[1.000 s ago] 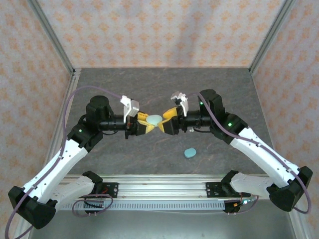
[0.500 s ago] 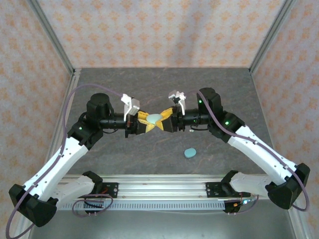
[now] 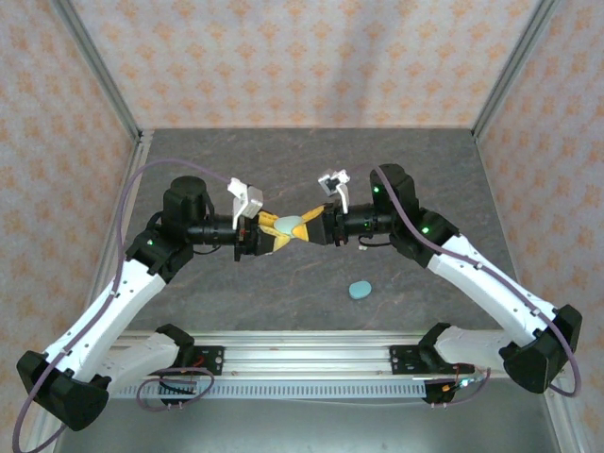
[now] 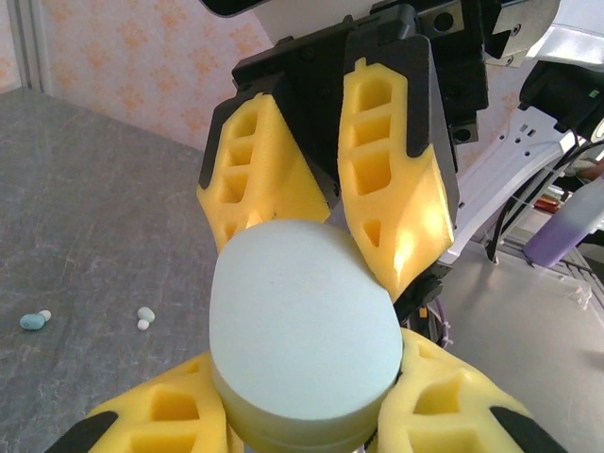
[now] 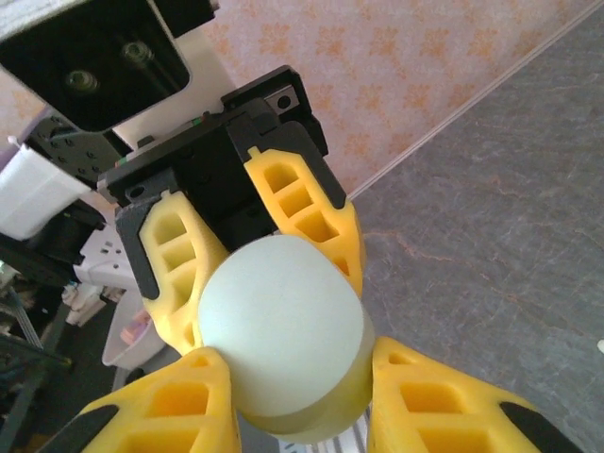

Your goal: Insert wireless bluetooth earbuds into charging case

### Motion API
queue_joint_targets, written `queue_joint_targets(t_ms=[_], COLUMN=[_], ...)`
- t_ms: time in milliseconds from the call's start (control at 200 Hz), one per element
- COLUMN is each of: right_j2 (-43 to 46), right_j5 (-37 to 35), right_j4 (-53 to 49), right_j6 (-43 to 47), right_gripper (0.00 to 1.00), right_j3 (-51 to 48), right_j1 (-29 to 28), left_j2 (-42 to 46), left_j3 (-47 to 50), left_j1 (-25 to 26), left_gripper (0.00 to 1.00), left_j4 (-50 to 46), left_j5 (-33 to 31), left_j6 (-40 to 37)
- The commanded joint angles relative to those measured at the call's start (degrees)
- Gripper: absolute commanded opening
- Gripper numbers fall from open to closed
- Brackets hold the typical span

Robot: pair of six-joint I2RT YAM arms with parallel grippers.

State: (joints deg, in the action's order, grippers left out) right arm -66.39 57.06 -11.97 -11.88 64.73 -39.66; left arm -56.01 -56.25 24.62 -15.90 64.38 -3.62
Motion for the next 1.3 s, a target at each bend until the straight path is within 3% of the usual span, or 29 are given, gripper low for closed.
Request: queue_joint_targets(t_ms=[0,285,545,811,1136,1296], right_j2=[-1.0,0.4,1.7,5.3,8.4,10.2], right_j5=[-3.9,-8.2,-12.8,-12.5,-11.3,-16.9], right_j4=[10.2,9.7,6.3,7.2,4.5,-1.7], right_j6=[-7.8,-9.0,-8.2,-9.6,-8.0,-5.4], right_gripper=[0.33,0.51,0.54,0.63,0.66,0.65], right_j3=[-0.8,-1.4,-1.8,-3.0,-3.5,-3.8], right_j1=[0.4,1.0,1.4,1.5,1.5,1.4], left_j2=[0.2,0.5,0.3,-0.3,-0.9,-0.4], left_j3=[-1.6,-1.8,-1.5,-0.6,0.3,1.3], left_j1=[1.5,1.5,1.5,1.1,0.9,0.5], left_gripper=[0.06,0.05,0.04,0.03,0.02,0.02], left_j4=[0.2,-1.2,-1.1,-0.3,1.6,1.7], left_j5=[3.6,3.1,2.4,1.4,0.0,-1.2], left_j6=[-3.2,-4.5,-4.7,-4.4,-3.2,-2.9])
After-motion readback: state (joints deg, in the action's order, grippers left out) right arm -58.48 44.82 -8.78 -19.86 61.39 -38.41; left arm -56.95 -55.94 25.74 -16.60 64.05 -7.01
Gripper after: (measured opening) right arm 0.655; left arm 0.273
